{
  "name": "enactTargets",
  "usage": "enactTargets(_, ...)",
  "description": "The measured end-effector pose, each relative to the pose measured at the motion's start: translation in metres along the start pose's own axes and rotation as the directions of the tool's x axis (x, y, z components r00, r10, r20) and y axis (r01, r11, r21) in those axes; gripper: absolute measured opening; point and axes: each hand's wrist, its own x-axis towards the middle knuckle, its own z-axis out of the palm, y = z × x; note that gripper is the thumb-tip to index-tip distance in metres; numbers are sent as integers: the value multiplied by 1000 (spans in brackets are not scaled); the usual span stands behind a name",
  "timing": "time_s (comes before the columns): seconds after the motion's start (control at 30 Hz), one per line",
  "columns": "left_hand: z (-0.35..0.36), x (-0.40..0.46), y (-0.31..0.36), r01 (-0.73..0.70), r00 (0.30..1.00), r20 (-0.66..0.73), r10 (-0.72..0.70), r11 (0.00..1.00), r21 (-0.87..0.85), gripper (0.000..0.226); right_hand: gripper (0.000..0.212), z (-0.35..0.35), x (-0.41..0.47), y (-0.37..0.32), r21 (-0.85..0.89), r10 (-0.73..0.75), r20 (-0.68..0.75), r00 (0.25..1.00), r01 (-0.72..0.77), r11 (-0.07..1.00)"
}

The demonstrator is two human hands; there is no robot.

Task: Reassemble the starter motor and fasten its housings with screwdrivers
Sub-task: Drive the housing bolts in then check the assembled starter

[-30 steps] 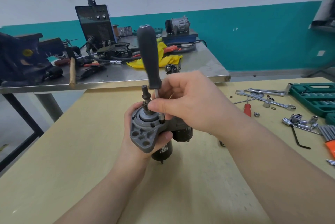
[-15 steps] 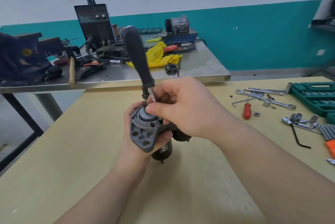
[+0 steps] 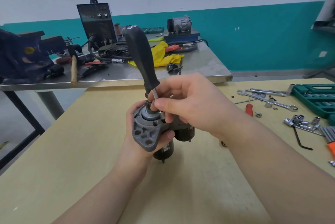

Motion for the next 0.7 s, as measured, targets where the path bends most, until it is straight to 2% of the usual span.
enactTargets(0.1,3,4,2,-29,1000,9,29,999,27,88,11,0,1,-1,-37,-6,-31,999,5,999)
enactTargets(0.27,4,3,2,-33,999,13,33,999,34,99,11,-3,0,-1,-35,0,-23,1000,-1,999)
enactTargets(0.37,5,5,3,-47,999,29,45,998,51,92,8,-4,0,-2,-54,-6,-24,1000,5,999)
enactTargets(0.53,3,2,0,-12,1000,13,12,1000,8,96,9,6,0,-1,-45,-3,-95,995,-2,999)
enactTargets(0.7,1,2,0,-34,999,1,34,998,51,95,5,12,1,0,-62,-31,-145,989,22,998)
